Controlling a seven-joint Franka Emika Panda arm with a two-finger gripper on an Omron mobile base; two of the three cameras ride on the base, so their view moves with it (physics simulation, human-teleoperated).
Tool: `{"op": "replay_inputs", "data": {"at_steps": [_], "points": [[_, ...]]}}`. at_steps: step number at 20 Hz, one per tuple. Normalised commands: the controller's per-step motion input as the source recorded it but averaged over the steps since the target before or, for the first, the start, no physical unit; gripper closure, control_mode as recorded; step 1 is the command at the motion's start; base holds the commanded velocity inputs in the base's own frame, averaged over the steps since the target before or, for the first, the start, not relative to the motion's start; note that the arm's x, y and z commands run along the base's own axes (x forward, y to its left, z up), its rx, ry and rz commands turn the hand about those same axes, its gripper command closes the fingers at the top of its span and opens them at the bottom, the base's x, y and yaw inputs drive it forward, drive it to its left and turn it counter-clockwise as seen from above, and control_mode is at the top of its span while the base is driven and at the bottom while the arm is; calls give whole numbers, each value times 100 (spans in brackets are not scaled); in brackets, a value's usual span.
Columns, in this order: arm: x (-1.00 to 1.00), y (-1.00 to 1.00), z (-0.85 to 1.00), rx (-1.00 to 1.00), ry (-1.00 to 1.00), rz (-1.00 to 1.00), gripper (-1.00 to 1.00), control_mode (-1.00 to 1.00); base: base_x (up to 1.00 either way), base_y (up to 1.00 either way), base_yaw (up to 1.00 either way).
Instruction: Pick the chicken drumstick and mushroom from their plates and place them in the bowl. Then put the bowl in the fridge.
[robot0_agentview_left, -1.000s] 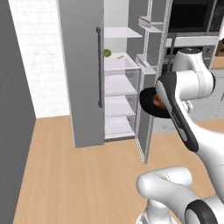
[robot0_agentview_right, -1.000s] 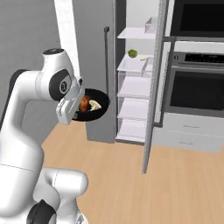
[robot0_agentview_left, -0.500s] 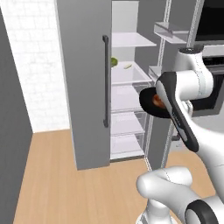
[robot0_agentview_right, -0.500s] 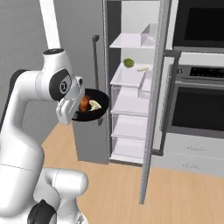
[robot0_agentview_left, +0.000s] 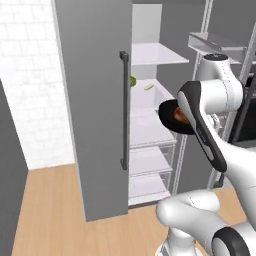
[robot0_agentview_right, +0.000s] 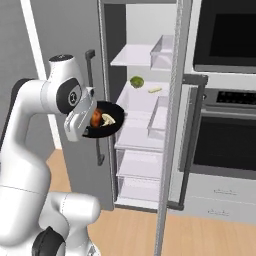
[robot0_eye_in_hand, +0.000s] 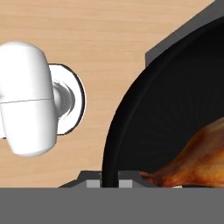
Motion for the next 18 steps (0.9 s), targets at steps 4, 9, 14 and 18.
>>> {"op": "replay_inputs", "data": {"at_steps": [4, 9, 14, 18], "points": [[0, 0, 0, 0, 0, 0, 100, 100, 71, 0, -11], [0, 0, 0, 0, 0, 0, 100, 100, 65, 0, -7], [0, 0, 0, 0, 0, 0, 100, 100, 65, 0, -3], [0, 0, 0, 0, 0, 0, 100, 100, 62, 0, -3]]}}
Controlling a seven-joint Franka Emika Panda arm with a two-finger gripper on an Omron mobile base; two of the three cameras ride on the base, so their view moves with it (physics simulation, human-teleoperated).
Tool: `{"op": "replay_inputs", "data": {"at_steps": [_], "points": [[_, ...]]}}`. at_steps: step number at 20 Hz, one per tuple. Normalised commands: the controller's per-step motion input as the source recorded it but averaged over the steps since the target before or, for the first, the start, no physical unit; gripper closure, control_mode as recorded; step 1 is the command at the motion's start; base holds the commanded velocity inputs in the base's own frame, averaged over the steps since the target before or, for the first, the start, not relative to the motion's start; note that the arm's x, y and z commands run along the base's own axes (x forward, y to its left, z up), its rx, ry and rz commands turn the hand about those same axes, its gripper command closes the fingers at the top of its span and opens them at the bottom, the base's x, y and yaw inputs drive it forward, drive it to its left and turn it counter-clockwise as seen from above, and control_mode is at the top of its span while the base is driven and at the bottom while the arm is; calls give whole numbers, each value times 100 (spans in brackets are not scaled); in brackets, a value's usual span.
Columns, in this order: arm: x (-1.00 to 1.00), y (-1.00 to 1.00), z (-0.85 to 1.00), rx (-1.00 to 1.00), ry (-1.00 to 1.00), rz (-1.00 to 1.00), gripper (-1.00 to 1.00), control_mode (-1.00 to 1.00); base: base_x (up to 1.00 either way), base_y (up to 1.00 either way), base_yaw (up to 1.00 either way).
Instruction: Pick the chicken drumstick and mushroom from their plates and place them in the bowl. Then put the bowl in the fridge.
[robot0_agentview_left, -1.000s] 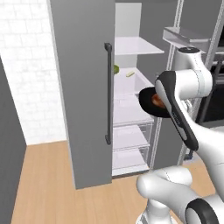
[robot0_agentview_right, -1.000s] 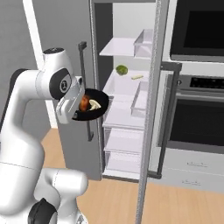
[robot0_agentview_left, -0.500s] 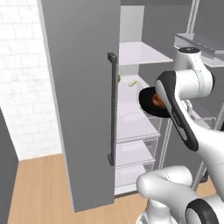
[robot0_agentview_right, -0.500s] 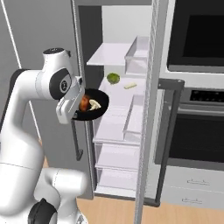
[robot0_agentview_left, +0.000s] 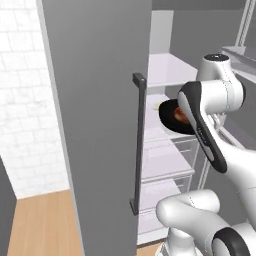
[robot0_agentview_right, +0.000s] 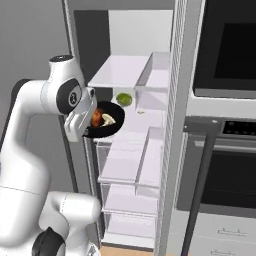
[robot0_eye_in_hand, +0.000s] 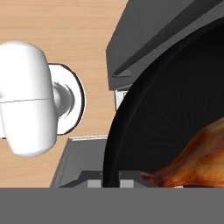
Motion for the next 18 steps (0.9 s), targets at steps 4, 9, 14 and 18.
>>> {"op": "replay_inputs", "data": {"at_steps": [4, 9, 14, 18], "points": [[0, 0, 0, 0, 0, 0, 100, 100, 31, -21, 0], [0, 0, 0, 0, 0, 0, 100, 100, 41, -23, 0], [0, 0, 0, 0, 0, 0, 100, 100, 39, -25, -1], [0, 0, 0, 0, 0, 0, 100, 100, 36, -36, -1]]}}
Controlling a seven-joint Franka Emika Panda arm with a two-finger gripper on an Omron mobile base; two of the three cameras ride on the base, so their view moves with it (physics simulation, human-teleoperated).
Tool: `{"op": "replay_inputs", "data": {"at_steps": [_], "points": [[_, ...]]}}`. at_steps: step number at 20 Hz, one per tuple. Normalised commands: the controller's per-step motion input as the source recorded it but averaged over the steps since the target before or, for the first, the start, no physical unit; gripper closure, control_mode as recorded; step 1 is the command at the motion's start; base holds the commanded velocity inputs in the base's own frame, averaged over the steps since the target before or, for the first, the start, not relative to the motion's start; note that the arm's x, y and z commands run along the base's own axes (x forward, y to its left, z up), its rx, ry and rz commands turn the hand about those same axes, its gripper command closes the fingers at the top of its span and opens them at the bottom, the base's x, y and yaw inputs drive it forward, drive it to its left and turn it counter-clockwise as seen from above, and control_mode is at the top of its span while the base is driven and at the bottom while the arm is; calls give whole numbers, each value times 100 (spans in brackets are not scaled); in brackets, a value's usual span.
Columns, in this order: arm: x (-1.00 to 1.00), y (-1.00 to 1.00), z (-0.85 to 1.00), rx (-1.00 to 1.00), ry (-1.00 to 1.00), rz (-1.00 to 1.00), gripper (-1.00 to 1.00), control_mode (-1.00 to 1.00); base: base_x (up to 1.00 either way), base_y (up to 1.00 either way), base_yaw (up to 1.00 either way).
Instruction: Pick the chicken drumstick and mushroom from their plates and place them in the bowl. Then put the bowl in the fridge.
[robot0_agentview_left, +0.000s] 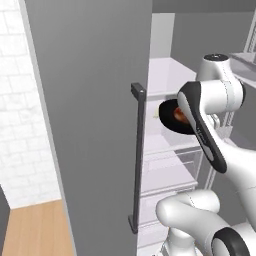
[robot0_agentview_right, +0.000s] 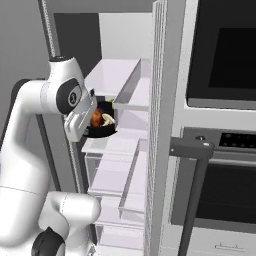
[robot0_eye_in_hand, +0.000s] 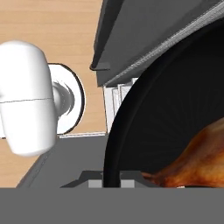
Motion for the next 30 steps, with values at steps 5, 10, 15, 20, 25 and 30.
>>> {"op": "replay_inputs", "data": {"at_steps": [5, 10, 15, 20, 25, 30], "points": [[0, 0, 0, 0, 0, 0, 100, 100, 31, -33, 0], [0, 0, 0, 0, 0, 0, 100, 100, 47, -19, -2], [0, 0, 0, 0, 0, 0, 100, 100, 47, -16, 0], [0, 0, 0, 0, 0, 0, 100, 100, 21, -3, 0], [0, 0, 0, 0, 0, 0, 100, 100, 0, 0, 0], [-23, 0, -25, 0, 0, 0, 100, -100, 0, 0, 0]]}}
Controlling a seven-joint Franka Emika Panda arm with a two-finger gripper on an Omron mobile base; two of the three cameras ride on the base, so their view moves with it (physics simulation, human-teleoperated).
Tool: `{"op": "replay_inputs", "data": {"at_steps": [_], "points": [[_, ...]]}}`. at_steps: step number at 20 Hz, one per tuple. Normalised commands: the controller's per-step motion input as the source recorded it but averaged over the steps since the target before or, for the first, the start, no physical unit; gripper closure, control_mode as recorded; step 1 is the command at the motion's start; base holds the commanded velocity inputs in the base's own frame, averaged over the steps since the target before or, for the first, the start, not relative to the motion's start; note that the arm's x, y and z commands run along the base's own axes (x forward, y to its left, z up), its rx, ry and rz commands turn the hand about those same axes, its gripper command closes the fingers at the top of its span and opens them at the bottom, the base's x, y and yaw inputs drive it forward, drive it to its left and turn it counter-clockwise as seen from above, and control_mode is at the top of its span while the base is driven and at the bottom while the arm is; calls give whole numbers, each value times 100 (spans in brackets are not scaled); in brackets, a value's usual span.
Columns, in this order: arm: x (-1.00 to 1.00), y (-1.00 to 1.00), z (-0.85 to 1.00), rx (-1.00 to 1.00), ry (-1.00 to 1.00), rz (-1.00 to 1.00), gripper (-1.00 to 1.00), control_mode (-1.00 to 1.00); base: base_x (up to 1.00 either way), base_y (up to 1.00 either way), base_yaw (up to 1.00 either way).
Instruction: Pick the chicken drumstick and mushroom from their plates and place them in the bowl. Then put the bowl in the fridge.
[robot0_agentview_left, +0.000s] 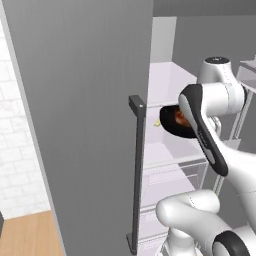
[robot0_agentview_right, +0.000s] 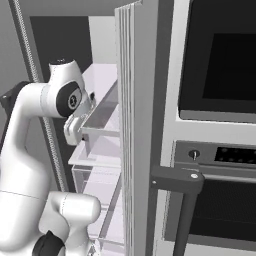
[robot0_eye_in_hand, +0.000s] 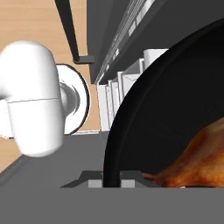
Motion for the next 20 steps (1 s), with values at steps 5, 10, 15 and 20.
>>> {"op": "replay_inputs", "data": {"at_steps": [5, 10, 15, 20], "points": [[-2, 0, -83, 0, 0, 0, 100, -100, 0, 0, 0], [36, -6, -62, 2, -9, 1, 100, -100, 0, 0, 0], [71, -4, -34, 6, -13, 1, 100, -100, 0, 0, 0], [55, 0, -25, 3, -1, 1, 100, -100, 0, 0, 0]]}}
